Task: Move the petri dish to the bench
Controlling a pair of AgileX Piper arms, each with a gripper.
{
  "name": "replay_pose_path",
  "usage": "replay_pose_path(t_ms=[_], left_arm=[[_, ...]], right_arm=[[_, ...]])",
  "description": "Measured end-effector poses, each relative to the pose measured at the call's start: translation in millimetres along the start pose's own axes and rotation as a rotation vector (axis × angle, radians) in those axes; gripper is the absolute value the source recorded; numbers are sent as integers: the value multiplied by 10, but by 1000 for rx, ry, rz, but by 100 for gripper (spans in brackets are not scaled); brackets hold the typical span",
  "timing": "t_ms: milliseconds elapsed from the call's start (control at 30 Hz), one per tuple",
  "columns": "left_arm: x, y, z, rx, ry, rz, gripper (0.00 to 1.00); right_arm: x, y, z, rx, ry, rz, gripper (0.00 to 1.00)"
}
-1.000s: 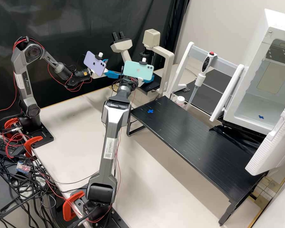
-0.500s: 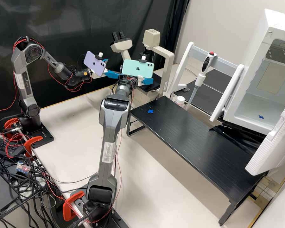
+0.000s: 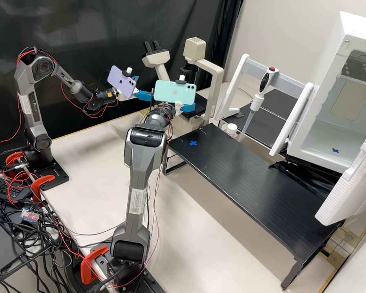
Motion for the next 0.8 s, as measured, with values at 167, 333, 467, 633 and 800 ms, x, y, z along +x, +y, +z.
replay_pose_path(t_ms=[167, 333, 467, 633, 800], left_arm=[[0, 0, 0, 0, 0, 0, 100], [0, 0, 0, 0, 0, 0, 100], [0, 0, 0, 0, 0, 0, 100], [0, 0, 0, 0, 0, 0, 100], [0, 0, 0, 0, 0, 0, 100]], right_arm=[[-244, 128, 127, 21, 2, 60, 0], [-436, 195, 259, 46, -1, 111, 0], [-617, 199, 460, 61, -27, 134, 0], [-751, 168, 639, 64, -52, 153, 0], [-919, 117, 849, 51, -96, 168, 0]])
